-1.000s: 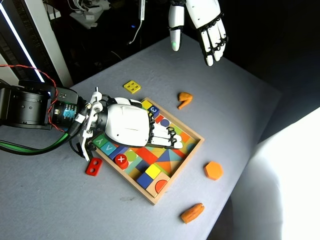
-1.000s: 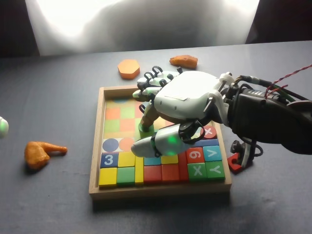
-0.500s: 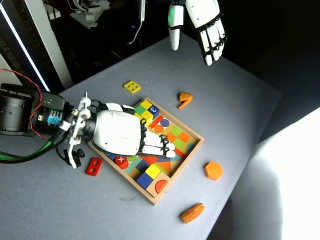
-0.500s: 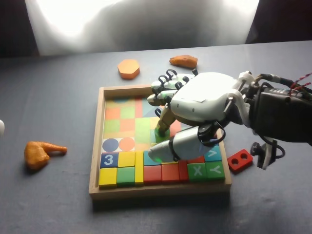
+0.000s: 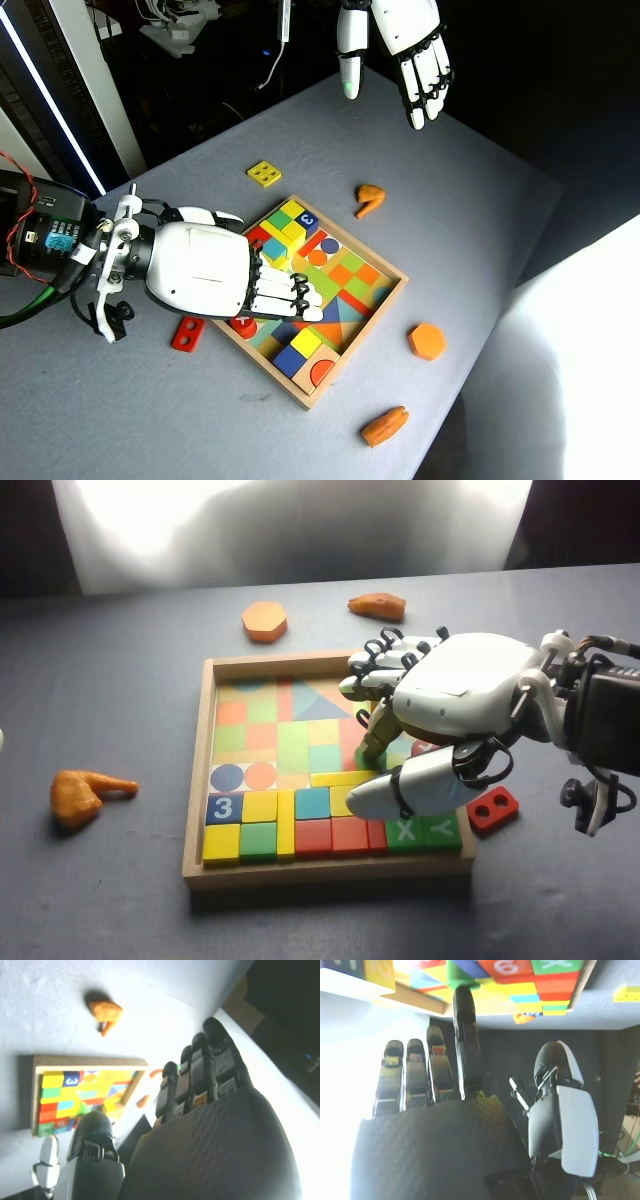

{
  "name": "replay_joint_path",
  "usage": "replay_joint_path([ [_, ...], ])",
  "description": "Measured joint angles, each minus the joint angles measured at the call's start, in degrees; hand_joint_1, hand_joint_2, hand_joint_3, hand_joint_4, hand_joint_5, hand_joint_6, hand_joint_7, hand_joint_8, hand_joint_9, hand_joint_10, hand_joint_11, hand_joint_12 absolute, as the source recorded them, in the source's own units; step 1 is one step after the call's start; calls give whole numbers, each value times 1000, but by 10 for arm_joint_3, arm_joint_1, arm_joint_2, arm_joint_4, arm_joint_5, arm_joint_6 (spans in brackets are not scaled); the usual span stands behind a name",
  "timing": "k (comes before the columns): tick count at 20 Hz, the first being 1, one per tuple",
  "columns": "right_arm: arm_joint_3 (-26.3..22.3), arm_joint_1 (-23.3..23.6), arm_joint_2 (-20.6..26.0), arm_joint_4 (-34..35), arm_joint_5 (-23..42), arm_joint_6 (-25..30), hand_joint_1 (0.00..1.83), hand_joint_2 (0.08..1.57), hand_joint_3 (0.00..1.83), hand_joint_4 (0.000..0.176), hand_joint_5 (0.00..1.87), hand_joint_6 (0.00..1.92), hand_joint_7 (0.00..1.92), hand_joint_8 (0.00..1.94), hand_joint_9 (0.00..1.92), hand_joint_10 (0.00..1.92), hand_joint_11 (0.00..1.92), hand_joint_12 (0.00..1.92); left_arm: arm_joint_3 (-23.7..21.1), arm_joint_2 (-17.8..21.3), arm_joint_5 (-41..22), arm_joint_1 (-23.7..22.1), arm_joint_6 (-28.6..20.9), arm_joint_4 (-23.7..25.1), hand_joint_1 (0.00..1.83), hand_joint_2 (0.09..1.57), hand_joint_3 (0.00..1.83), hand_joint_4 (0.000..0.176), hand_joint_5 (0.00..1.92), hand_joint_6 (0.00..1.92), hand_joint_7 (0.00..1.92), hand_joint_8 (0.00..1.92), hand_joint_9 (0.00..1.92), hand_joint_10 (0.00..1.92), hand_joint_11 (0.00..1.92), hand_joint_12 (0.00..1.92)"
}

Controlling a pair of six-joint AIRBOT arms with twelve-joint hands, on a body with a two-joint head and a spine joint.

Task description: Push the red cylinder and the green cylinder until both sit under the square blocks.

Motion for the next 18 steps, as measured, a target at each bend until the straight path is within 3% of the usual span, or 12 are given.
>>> replay_joint_path([
  [11, -23, 0, 28, 0, -10, -12, 0, 1103, 0, 0, 825, 23, 180, 12, 0, 0, 0, 0, 0, 0, 23, -21, 18, -1, 0, 1233, 0, 65, 81, 0, 49, 2, 90, 2, 0, 458],
  [14, -24, 0, 29, 0, -10, -12, 0, 1105, 1, 0, 822, 21, 177, 9, 0, 0, 0, 0, 1, 0, 28, -21, 18, -1, 0, 1245, 1, 75, 85, 3, 53, 2, 97, 1, 0, 498],
  [18, -24, 5, 30, 0, -12, -13, 0, 1100, 0, 0, 806, 14, 161, 1, 0, 0, 0, 0, 1, 0, 31, -21, 21, -2, 0, 1230, 0, 66, 95, 4, 77, 4, 114, 4, 0, 529],
])
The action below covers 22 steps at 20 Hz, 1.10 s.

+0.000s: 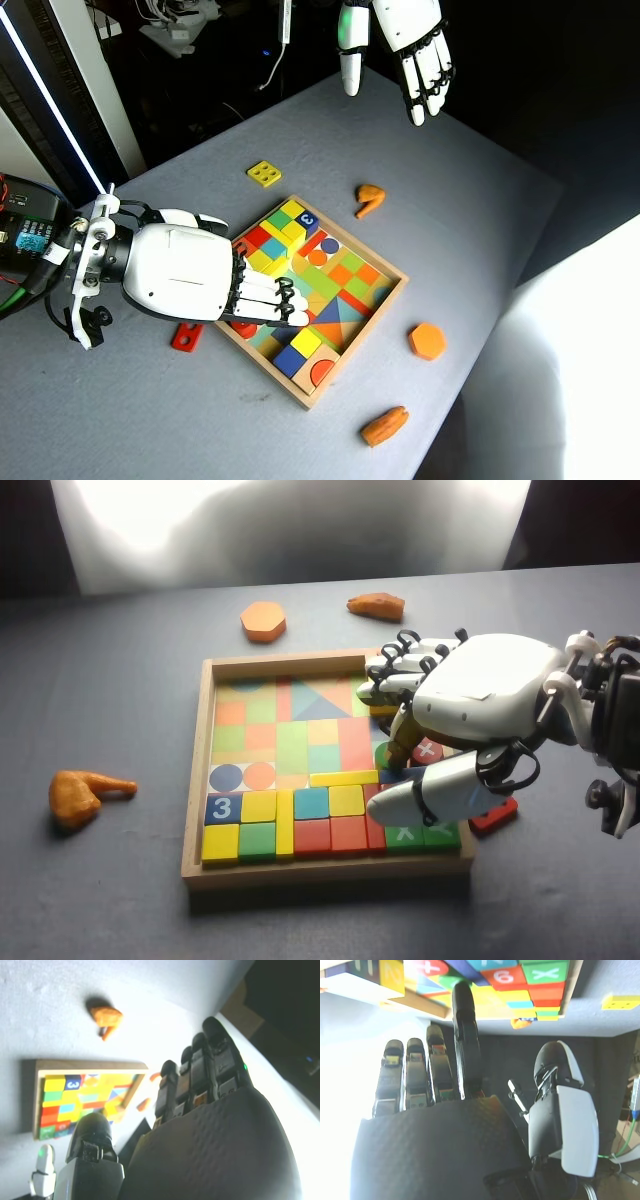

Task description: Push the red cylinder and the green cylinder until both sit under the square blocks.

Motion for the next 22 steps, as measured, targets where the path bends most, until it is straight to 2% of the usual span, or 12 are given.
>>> replay_joint_path([
  [4, 0, 4, 1, 0, 3, 0, 0, 1092, 0, 0, 809, 15, 148, 1, 0, 0, 0, 0, 0, 0, 5, -6, 1, 1, 0, 1225, 0, 65, 69, 0, 72, 0, 105, 0, 0, 501],
  [7, 0, 4, 1, 0, 9, -14, 0, 1104, 1, 0, 800, 11, 145, 0, 0, 0, 0, 0, 0, 0, 6, -7, 1, 0, 0, 1234, 0, 75, 81, 2, 65, 0, 109, 1, 0, 527],
  [10, 0, 0, -3, 0, 22, -29, 0, 1094, 0, 0, 810, 15, 161, 6, 0, 0, 0, 0, 0, 0, 6, -7, 2, 0, 0, 1228, 0, 68, 95, 2, 88, 3, 125, 3, 0, 610],
  [13, -1, -14, -7, 1, 27, -38, 0, 1093, 0, 0, 809, 14, 158, 4, 0, 0, 0, 0, 0, 0, 8, -11, 2, 0, 0, 1230, 1, 63, 93, 0, 75, 4, 115, 2, 0, 552],
  [15, -1, -14, -7, 0, 30, -40, 0, 1094, 0, 0, 808, 14, 169, 8, 0, 0, 0, 0, 0, 0, 7, -12, 2, 1, 0, 1213, 0, 65, 98, 2, 81, 3, 127, 4, 0, 597],
  [19, -1, -14, -7, 0, 29, -40, 0, 1100, 0, 0, 819, 18, 170, 9, 0, 0, 0, 0, 0, 0, 8, -12, 2, 0, 0, 1238, 1, 72, 99, 4, 90, 4, 131, 3, 0, 565],
  [20, -1, -13, -7, 0, 29, -39, 0, 1104, 2, 0, 815, 17, 171, 8, 0, 0, 0, 0, 0, 0, 9, -12, 2, 0, 0, 1242, 2, 62, 75, 1, 65, 1, 115, 1, 0, 535],
  [22, -1, -7, -4, 0, 24, -37, 0, 1105, 2, 0, 815, 17, 169, 7, 0, 0, 0, 0, 0, 0, 9, -12, 2, 0, 0, 1243, 1, 67, 76, 1, 61, 4, 110, 3, 0, 522],
])
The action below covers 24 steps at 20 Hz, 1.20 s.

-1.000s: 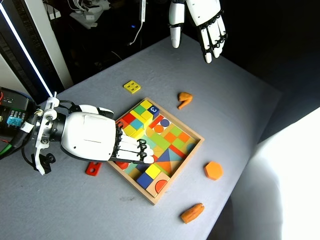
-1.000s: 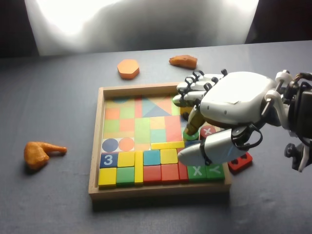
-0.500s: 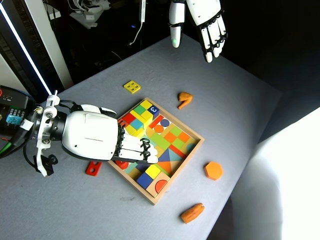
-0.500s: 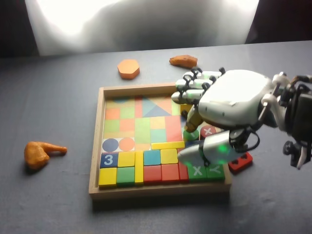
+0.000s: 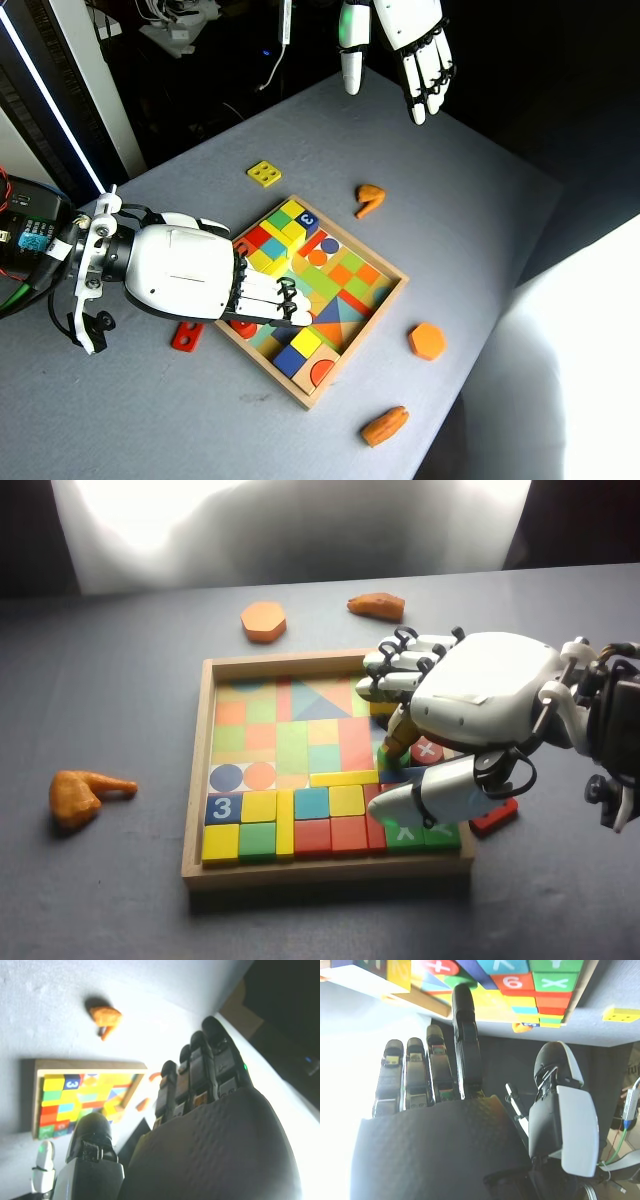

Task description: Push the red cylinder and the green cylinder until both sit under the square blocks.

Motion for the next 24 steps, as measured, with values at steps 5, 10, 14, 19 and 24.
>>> replay_joint_path([
  [5, -3, 13, 3, 0, -2, 12, 0, 1100, 0, 0, 813, 16, 170, 6, 0, 0, 0, 0, 1, 0, 0, 0, 0, 0, 0, 1244, 0, 63, 97, 4, 78, 2, 134, 5, 0, 636],
  [10, -21, 21, 28, 0, -3, 19, 0, 1098, 0, 0, 806, 12, 170, 10, 0, 0, 0, 0, 1, 0, 2, -2, 1, 2, 0, 1250, 6, 58, 96, 4, 84, 5, 125, 5, 0, 599],
  [14, -78, 23, 78, 0, 42, -2, 0, 1106, 2, 0, 816, 16, 162, 5, 0, 0, 0, 0, 1, 0, 3, -5, 2, 2, 0, 1237, 0, 62, 87, 2, 83, 3, 133, 4, 0, 613],
  [19, -111, 25, 148, 4, 79, 13, 0, 1096, 0, 0, 800, 9, 159, 1, 0, 0, 0, 0, 1, 0, 6, -5, 2, 3, 0, 1228, 0, 59, 107, 3, 94, 2, 148, 5, 0, 626],
  [24, -144, 22, 211, 4, 90, 13, 0, 1104, 2, 0, 809, 13, 178, 8, 1, 1, 0, 0, 1, 0, 5, -9, 3, 4, 0, 1224, 0, 59, 106, 1, 108, 3, 159, 4, 0, 605],
])
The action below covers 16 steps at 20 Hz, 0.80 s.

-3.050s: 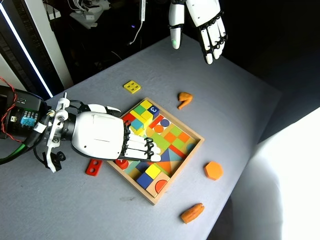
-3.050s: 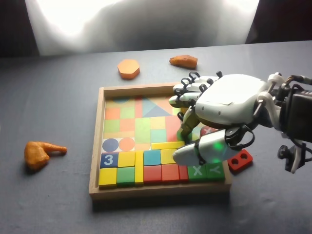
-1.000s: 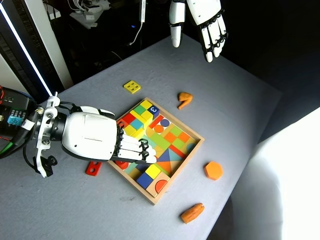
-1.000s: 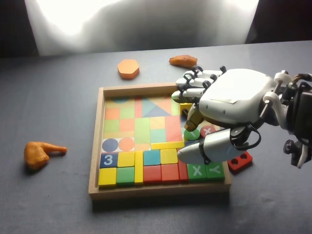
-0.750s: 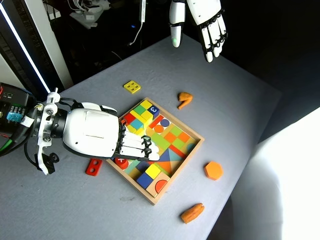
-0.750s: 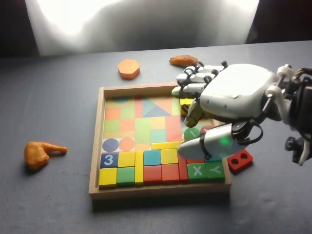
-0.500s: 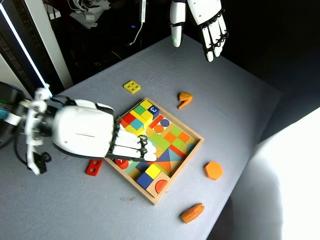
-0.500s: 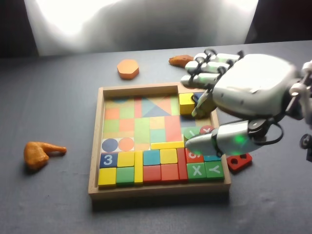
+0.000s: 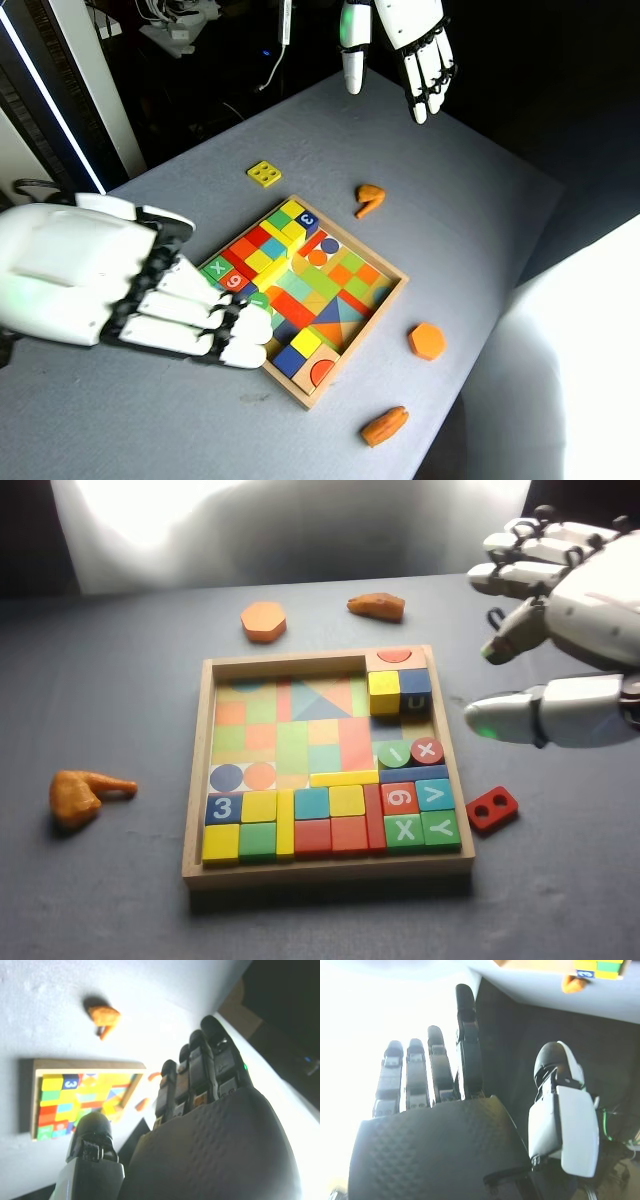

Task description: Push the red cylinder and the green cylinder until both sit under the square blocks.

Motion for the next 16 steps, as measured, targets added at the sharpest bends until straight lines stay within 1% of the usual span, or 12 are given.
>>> replay_joint_path([
  [2, -18, 0, 30, 0, -9, 0, 0, 1100, 0, 0, 808, 12, 263, 38, 119, 53, 47, 25, 0, 0, 2, 0, 4, 0, 0, 1244, 2, 53, 132, 6, 152, 10, 199, 12, 0, 659],
  [3, -23, -5, 37, 0, -6, 0, 0, 1112, 0, 0, 824, 12, 352, 7, 157, 199, 9, 523, 0, 0, 2, 0, 4, 0, 0, 1243, 0, 45, 161, 1, 218, 2, 255, 8, 0, 756],
  [4, -27, -6, 40, 0, -8, -3, 48, 1113, 0, 0, 845, 18, 525, 56, 326, 439, 1, 1362, 0, 0, 1, 0, 4, 0, 57, 1227, 0, 41, 256, 7, 388, 14, 414, 25, 110, 863],
  [5, -31, -10, 40, 2, -11, -11, 57, 1114, 0, 0, 889, 38, 723, 134, 442, 852, 105, 1683, 0, 0, 1, 0, 4, 0, 122, 1210, 0, 18, 397, 11, 573, 20, 613, 47, 242, 945],
  [6, -35, -10, 39, 1, -14, -14, 100, 1115, 0, 0, 938, 63, 883, 206, 596, 1051, 313, 1760, 0, 0, -1, 0, 4, 0, 249, 1198, 0, 0, 580, 16, 811, 30, 863, 88, 457, 941],
  [8, -40, -10, 36, -1, -16, -14, 92, 1129, 1, 0, 972, 139, 1017, 360, 774, 1165, 506, 1791, 0, 0, 1, 0, 4, 0, 410, 1211, 2, 0, 779, 16, 1040, 33, 1066, 120, 560, 1119],
  [9, -44, -10, 36, 0, -17, -15, 51, 1141, 2, 0, 945, 248, 1026, 457, 843, 1181, 553, 1785, 0, 0, 5, 0, 4, 0, 401, 1243, 3, 0, 822, 16, 1088, 34, 1083, 137, 519, 1228],
  [10, -48, -10, 37, 0, -17, -16, 5, 1167, 5, 0, 919, 760, 1124, 599, 977, 1309, 629, 1887, 0, 0, 6, 0, 4, 0, 425, 1294, 1, 0, 976, 8, 1224, 41, 1001, 712, 608, 1437],
  [11, -50, -10, 37, 0, -16, -20, 5, 1167, 5, 0, 919, 760, 1124, 599, 977, 1309, 629, 1887, 0, 0, 6, 0, 4, 0, 425, 1294, 1, 0, 976, 8, 1224, 41, 1001, 712, 608, 1437],
  [12, -53, -10, 37, 0, -15, -24, 0, 1176, 6, 0, 909, 871, 1152, 632, 997, 1352, 656, 1914, 0, 0, 4, 0, 4, 0, 414, 1309, 0, 0, 991, 7, 1237, 36, 969, 843, 643, 1464],
  [13, -55, -10, 37, 0, -15, -28, 0, 1182, 5, 0, 901, 920, 1172, 726, 1020, 1433, 695, 1920, -1, 0, 3, 0, 4, 0, 479, 1284, 0, 0, 1038, 19, 1275, 44, 1024, 868, 720, 1440],
  [16, -57, -10, 38, 0, -10, -30, 0, 1192, 5, 0, 864, 968, 1086, 828, 945, 1503, 649, 1921, -1, 0, 3, -2, 6, 0, 447, 1294, 0, 0, 1046, 14, 1307, 54, 1010, 927, 733, 1431],
])
